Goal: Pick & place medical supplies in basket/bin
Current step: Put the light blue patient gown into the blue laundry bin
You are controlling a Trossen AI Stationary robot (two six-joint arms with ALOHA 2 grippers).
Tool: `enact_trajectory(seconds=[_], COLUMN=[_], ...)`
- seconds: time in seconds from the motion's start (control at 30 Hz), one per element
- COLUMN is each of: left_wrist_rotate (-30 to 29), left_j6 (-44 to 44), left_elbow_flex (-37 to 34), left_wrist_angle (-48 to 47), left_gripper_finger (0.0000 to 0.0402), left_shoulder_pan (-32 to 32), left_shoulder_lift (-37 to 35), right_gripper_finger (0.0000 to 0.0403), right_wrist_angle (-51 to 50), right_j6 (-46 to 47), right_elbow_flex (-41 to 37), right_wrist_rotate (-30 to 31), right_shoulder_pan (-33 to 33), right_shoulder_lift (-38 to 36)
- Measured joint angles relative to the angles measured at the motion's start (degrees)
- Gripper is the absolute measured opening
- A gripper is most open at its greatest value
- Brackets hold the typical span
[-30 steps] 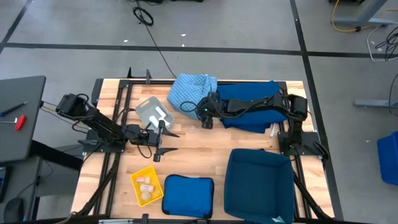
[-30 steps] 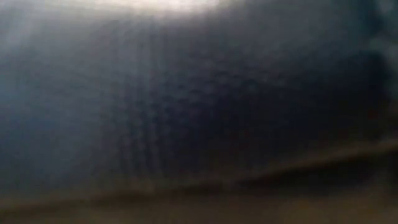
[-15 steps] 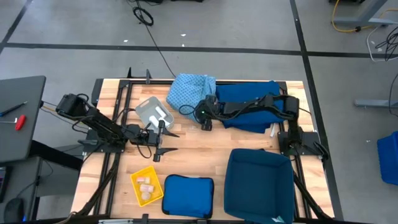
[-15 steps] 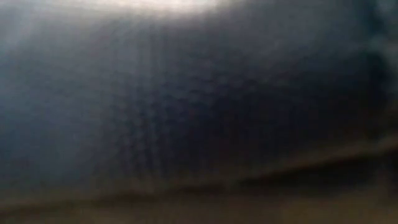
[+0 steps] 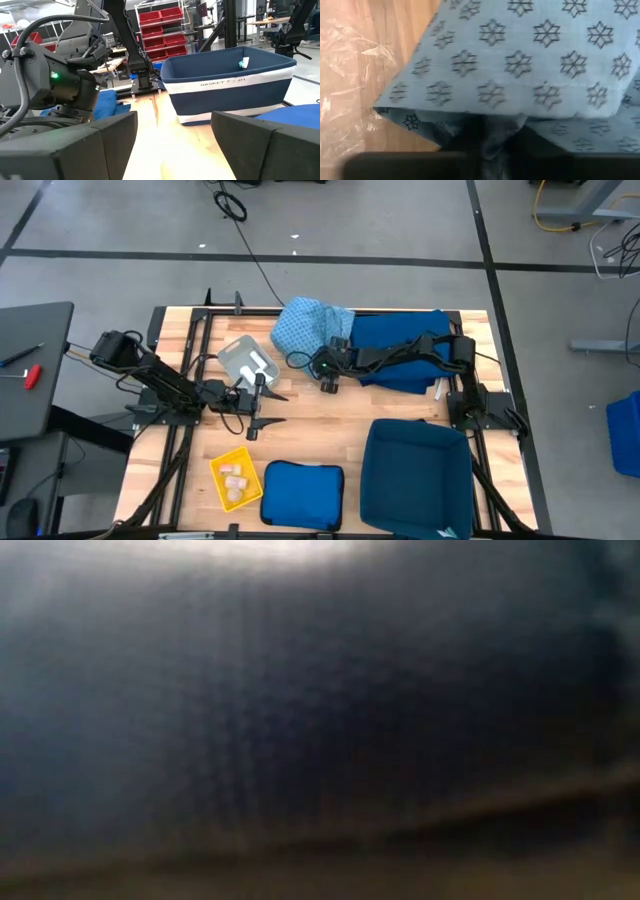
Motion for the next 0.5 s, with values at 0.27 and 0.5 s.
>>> enact_trajectory(seconds=[0.27, 0.5], left_wrist_rotate=[-0.01, -0.22], left_j6=[0.00, 0.00], left_elbow_flex=[0.00, 0.00], left_wrist_angle=[-0.10, -0.86], left_gripper_finger=[0.0256, 0.0256], left_shoulder_pan=[0.00, -0.02], left_shoulder_lift=[0.00, -0.02], right_gripper_finger=[0.0009, 0.0008], right_wrist_angle=[-2.03, -4.95], right_j6=[3.29, 5.07], right_elbow_flex=[-0.23, -0.31], right_wrist_rotate=[8.00, 15.76], right_shoulder_pan=[4.00, 9.50], right_shoulder_lift=[-1.05, -8.14])
